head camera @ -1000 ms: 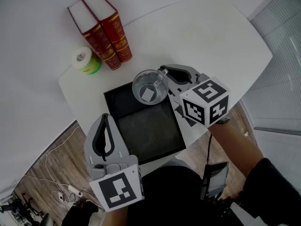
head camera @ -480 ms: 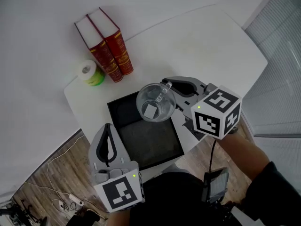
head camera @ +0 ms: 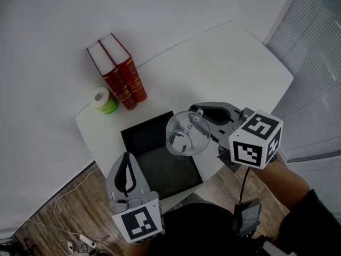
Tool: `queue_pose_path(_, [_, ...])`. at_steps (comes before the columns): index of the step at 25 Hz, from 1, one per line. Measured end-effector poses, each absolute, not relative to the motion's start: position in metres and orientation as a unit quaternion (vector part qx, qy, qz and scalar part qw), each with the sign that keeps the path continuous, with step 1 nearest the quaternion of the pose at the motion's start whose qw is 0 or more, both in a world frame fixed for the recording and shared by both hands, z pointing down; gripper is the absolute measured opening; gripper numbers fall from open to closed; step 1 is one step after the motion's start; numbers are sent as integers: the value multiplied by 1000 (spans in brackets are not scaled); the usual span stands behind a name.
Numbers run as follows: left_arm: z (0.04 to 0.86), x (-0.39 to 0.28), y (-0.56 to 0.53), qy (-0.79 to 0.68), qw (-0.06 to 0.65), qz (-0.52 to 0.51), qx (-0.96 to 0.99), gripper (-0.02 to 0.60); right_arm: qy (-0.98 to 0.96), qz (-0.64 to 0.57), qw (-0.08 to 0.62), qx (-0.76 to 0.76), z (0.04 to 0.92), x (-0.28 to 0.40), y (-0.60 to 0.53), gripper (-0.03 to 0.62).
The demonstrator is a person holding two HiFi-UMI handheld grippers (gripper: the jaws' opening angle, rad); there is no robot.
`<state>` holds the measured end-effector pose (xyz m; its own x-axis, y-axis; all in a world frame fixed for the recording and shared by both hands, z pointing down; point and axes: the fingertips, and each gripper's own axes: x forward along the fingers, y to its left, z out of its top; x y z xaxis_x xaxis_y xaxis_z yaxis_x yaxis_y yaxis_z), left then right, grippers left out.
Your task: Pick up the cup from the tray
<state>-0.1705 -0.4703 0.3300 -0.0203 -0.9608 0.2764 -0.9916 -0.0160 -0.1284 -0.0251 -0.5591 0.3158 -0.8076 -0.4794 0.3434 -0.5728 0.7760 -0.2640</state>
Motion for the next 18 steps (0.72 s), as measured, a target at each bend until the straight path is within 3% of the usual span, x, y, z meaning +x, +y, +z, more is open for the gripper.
queue_pose_path(18, [308,-124,-442,-663,25,129,737,5,-913,184,128,341,282,65,-497,43])
